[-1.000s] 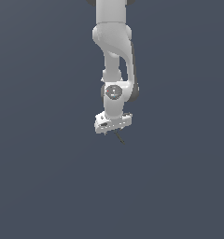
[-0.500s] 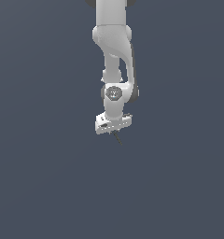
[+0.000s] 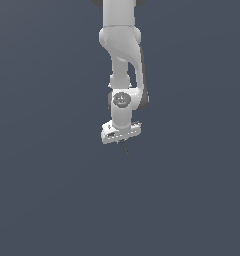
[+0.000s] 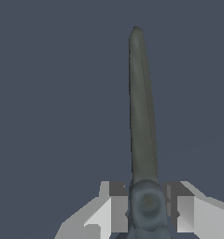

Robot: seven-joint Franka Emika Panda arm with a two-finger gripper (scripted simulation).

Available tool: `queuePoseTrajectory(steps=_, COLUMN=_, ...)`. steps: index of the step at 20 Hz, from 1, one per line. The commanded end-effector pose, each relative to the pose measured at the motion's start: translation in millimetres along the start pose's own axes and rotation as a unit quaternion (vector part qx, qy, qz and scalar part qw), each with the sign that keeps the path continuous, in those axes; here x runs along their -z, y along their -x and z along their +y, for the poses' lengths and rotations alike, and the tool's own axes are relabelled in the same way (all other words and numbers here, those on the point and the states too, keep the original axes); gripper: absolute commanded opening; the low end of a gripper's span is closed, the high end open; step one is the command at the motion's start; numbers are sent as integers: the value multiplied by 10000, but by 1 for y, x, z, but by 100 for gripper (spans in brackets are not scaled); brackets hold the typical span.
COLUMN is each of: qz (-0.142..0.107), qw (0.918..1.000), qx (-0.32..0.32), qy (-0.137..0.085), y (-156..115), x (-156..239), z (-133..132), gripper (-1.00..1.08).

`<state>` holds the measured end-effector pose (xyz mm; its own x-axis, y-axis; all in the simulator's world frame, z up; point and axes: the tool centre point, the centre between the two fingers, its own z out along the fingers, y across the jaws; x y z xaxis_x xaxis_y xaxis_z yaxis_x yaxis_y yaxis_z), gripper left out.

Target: Pick up the object and move it to a goal position.

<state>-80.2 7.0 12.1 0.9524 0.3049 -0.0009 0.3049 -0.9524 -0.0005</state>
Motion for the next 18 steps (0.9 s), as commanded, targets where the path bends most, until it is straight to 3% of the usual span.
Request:
queuePoseTrajectory(steps=1, qz=6, qw=10000, qx=-3, qy=3, y=-3, x=5, z=5, gripper=-100)
queuePoseTrajectory(steps=8, qz=6, qw=10000, qx=-5, qy=0, y=-17, x=32, z=31, gripper=-100)
queuePoseTrajectory(steps=18, qz=7, qw=10000, qx=-7, qy=-3, y=-52, x=95, z=93, gripper=-100)
